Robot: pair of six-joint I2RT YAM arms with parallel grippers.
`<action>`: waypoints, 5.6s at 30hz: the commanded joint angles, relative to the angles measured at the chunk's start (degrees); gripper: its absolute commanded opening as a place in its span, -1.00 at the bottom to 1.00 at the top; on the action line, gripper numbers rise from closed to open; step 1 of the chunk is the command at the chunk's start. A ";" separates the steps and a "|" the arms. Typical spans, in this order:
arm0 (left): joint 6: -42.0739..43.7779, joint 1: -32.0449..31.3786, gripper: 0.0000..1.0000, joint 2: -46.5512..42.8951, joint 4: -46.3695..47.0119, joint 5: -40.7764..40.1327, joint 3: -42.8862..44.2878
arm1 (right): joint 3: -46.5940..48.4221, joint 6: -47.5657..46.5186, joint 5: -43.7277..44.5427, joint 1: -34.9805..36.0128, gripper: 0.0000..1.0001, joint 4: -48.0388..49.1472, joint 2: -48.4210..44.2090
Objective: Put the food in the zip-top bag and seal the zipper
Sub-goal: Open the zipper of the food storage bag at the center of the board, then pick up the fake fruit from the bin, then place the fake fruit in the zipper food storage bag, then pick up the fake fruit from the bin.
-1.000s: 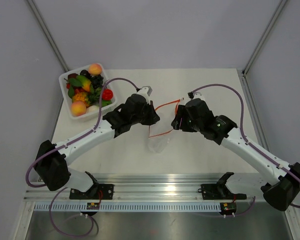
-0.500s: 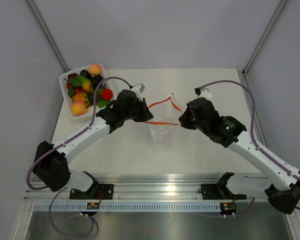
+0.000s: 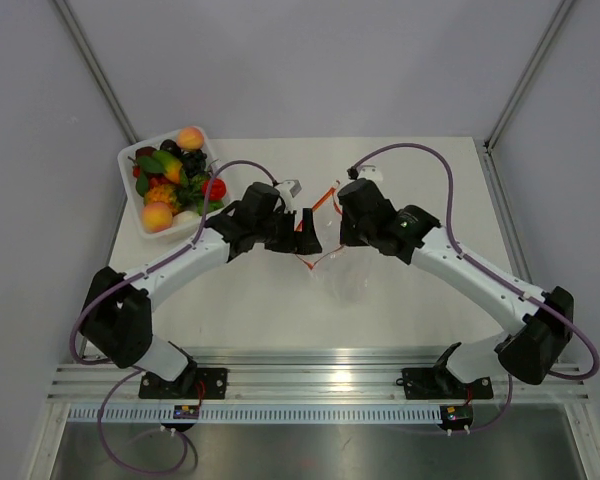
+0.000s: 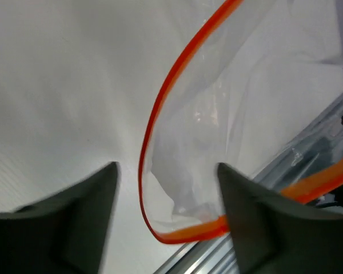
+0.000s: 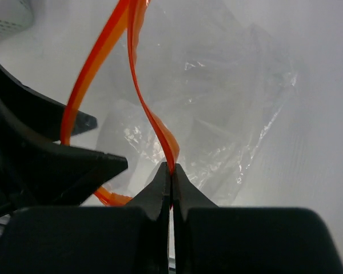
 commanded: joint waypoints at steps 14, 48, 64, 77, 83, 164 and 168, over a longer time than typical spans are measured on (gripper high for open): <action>5.00 11.47 0.51 -9.57 -15.73 -19.16 12.87 | -2.10 -2.15 -5.53 0.07 -1.00 9.47 6.03; -9.78 31.79 0.82 20.20 -10.81 -24.55 27.36 | -7.38 -1.80 -8.78 0.07 -1.00 11.50 3.39; -9.34 31.97 -0.14 18.21 -7.47 -21.65 24.56 | -6.23 -1.98 -8.88 0.07 -1.00 11.15 6.56; 0.85 23.37 -0.41 -4.38 -12.21 -14.79 14.29 | -7.02 -0.14 -9.84 0.07 -1.00 12.47 5.95; 0.77 10.20 -0.52 -14.31 -13.09 -14.53 6.90 | -6.85 0.13 -10.10 0.07 -1.00 13.87 5.77; 7.98 44.18 0.98 17.13 -30.41 -35.20 30.36 | -19.07 4.88 -23.55 -0.02 -0.74 25.92 -3.90; 7.62 44.18 0.88 19.07 -29.00 -34.66 29.04 | -19.06 5.23 -23.73 -0.02 -0.93 26.44 -3.20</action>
